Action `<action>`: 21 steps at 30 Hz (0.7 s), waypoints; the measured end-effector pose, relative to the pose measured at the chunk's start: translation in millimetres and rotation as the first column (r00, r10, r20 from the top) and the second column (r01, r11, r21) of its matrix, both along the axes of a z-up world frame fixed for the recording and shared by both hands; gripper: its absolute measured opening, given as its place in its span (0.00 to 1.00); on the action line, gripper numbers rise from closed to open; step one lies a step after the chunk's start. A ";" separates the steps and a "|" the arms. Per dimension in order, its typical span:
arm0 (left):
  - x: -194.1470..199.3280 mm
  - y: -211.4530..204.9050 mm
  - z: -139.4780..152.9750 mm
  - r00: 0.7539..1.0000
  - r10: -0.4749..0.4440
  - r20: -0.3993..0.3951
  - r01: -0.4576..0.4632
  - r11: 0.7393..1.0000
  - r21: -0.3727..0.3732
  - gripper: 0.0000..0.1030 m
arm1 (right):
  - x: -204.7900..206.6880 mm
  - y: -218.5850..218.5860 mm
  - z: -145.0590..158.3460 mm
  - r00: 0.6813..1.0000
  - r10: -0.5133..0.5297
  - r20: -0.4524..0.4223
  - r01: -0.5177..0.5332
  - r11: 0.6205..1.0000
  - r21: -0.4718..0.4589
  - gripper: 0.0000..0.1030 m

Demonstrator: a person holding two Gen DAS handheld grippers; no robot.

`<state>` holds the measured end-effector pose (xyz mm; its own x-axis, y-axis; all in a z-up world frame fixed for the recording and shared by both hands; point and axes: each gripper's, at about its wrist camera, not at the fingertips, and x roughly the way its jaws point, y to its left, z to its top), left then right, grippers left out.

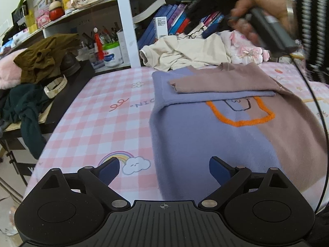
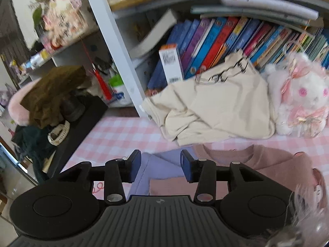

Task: Fold clothes
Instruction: 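Lift the mauve sleeve and fold it across the sweater body, then release, then pinch the lavender side edge with the left gripper while the right gripper pinches the mauve edge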

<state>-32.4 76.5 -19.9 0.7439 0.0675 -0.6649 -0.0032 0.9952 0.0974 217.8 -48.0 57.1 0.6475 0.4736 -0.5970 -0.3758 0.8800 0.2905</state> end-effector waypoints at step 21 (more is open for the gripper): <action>8.9 28.1 -20.6 0.991 0.056 -0.124 -0.081 0.975 -0.206 0.92 | -222.7 -209.2 -92.3 0.898 -0.343 -0.275 0.285 0.931 -0.229 0.44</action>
